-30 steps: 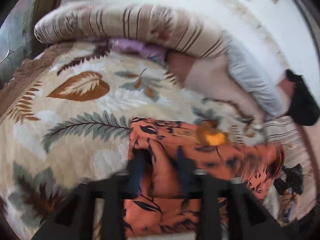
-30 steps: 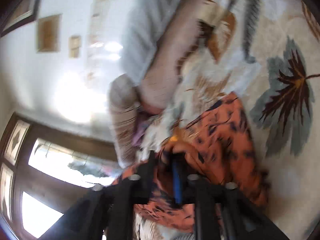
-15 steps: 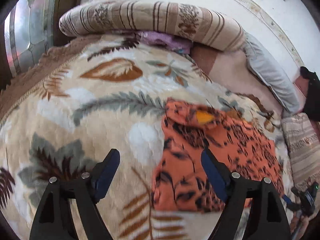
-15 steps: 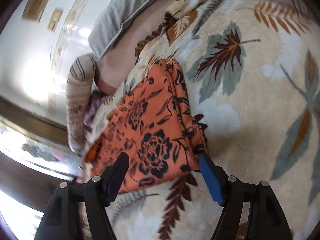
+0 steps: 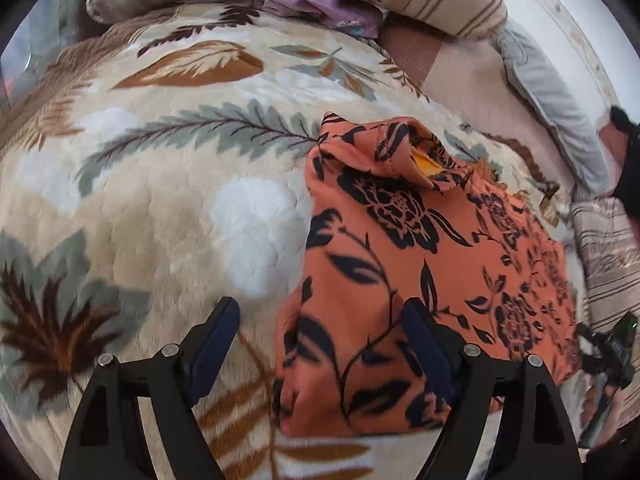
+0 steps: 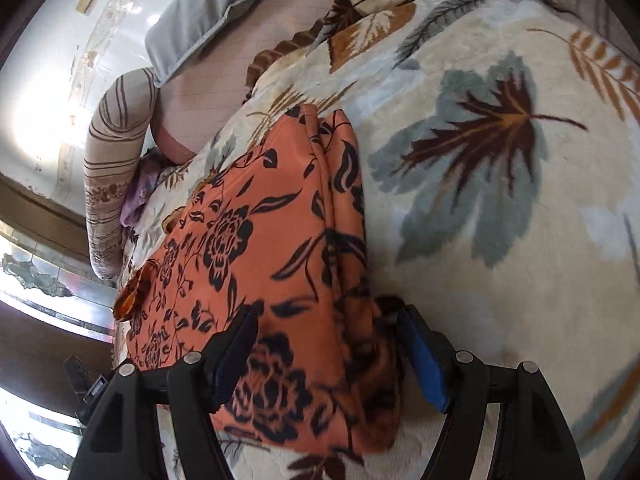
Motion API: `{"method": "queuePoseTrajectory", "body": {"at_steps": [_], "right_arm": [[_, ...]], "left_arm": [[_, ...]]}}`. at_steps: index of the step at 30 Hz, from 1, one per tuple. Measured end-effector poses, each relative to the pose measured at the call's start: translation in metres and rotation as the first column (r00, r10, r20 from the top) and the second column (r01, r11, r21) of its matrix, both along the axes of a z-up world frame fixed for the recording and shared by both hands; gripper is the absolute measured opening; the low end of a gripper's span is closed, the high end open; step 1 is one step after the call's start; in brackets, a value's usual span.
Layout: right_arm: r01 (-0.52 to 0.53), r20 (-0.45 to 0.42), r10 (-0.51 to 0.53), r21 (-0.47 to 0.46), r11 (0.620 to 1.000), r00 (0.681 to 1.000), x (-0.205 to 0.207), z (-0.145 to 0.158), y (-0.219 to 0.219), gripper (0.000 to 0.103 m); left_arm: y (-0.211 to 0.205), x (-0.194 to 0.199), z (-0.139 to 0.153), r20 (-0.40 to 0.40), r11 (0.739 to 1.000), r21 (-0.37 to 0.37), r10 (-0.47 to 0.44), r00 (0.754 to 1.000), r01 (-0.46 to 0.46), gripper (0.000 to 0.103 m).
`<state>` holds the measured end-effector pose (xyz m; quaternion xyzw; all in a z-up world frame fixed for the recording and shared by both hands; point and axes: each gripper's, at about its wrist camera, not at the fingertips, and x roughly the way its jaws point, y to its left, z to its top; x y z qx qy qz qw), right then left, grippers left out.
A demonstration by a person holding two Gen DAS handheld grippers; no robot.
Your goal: Fold small clothes
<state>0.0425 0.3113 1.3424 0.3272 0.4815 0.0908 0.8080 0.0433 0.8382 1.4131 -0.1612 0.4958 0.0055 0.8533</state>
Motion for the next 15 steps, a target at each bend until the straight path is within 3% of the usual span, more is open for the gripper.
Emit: {"method": "queuePoseTrajectory", "body": {"at_steps": [1,2,3,4,5,6,10,15], "right_arm": [[-0.01,-0.004,0.01,-0.001,1.0,1.0,0.004,0.0,0.001,0.075],[-0.037,-0.006,0.037,0.015,0.999,0.999,0.009,0.001,0.006,0.073],[-0.082,-0.02,0.083,0.027,0.996,0.996,0.014,0.001,0.013,0.057],[-0.124,-0.047,0.125,0.021,0.992,0.991,0.017,0.0,0.022,0.039],[-0.165,-0.075,0.165,0.017,0.986,0.983,0.021,-0.001,0.031,0.026],[-0.18,-0.082,0.178,-0.015,0.984,0.981,0.022,0.002,0.037,0.024],[-0.135,-0.045,0.136,0.04,0.99,0.99,0.014,0.028,0.031,0.02],[-0.2,0.021,0.199,0.015,0.98,0.98,-0.028,0.088,0.037,0.019]], "left_arm": [[-0.004,0.005,0.0,-0.002,1.0,0.023,-0.01,1.0,0.01,0.075],[-0.009,0.01,-0.001,-0.013,0.999,0.045,-0.026,1.0,0.026,0.06],[-0.012,0.014,-0.003,-0.028,0.998,0.044,-0.042,0.999,0.043,0.03],[-0.014,0.018,-0.004,-0.052,0.998,0.032,-0.045,0.998,0.046,0.025],[-0.015,0.022,-0.003,-0.064,0.999,0.032,-0.036,0.997,0.038,0.022],[-0.016,0.025,-0.001,-0.074,0.999,0.029,-0.036,0.997,0.038,0.019],[-0.015,0.016,0.034,-0.02,0.999,0.017,-0.04,0.999,0.041,0.017],[-0.017,-0.039,0.095,0.08,0.996,-0.002,-0.094,0.992,0.094,0.016]]}}
